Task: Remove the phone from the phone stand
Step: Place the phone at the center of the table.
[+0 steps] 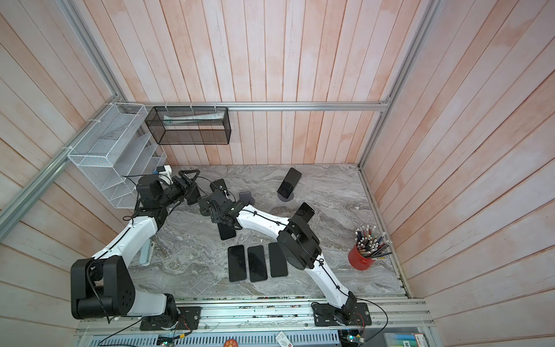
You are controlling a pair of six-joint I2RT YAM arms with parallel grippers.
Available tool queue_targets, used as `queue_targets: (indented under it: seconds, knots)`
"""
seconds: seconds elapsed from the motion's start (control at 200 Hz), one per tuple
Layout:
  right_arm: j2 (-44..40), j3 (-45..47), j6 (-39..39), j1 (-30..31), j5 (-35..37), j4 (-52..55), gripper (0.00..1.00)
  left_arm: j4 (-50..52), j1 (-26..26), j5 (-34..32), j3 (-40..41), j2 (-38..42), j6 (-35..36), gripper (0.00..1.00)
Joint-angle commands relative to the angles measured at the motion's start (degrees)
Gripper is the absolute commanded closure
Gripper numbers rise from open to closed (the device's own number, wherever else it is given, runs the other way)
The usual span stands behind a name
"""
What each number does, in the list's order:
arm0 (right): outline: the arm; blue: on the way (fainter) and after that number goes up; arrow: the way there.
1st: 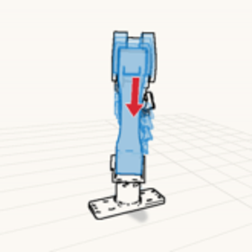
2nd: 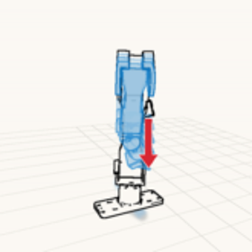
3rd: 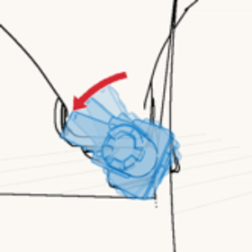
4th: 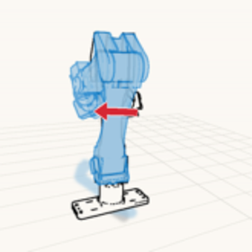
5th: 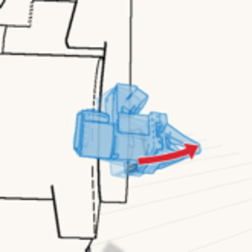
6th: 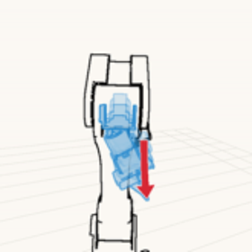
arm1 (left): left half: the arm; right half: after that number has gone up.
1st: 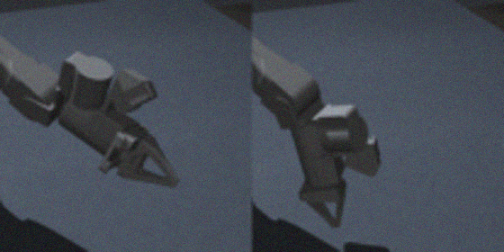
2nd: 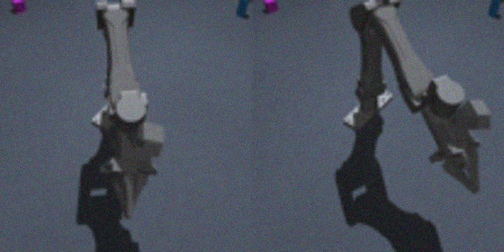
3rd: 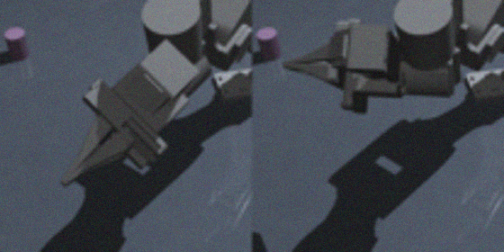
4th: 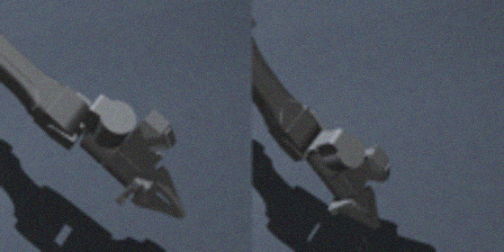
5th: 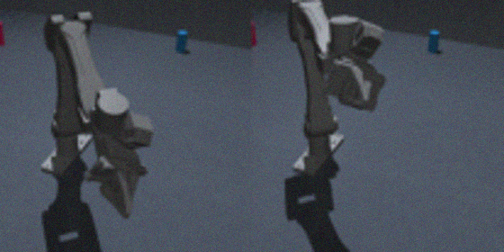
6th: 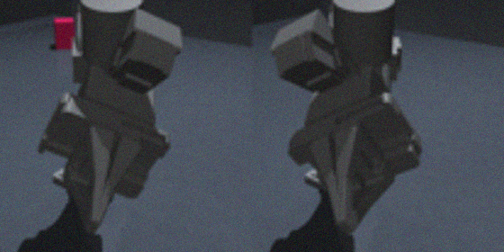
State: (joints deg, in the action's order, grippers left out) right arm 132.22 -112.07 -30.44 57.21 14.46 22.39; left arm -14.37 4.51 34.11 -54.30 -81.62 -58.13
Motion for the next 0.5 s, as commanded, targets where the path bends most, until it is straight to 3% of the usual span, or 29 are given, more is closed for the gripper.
queue_targets:
  seconds: [0.0, 0.495]
  knots:
    - [2.6, -1.2, -1.1, -0.4, 0.2, 1.0, 0.32, -0.8, 0.3, 0.2, -0.3, -0.3, 0.3, 0.18]
    - [3.9, 3.2, -2.0, -0.8, 0.8, -4.2, 0.32, -1.5, 0.2, 0.9, -0.2, -1.2, -0.2, 0.18]
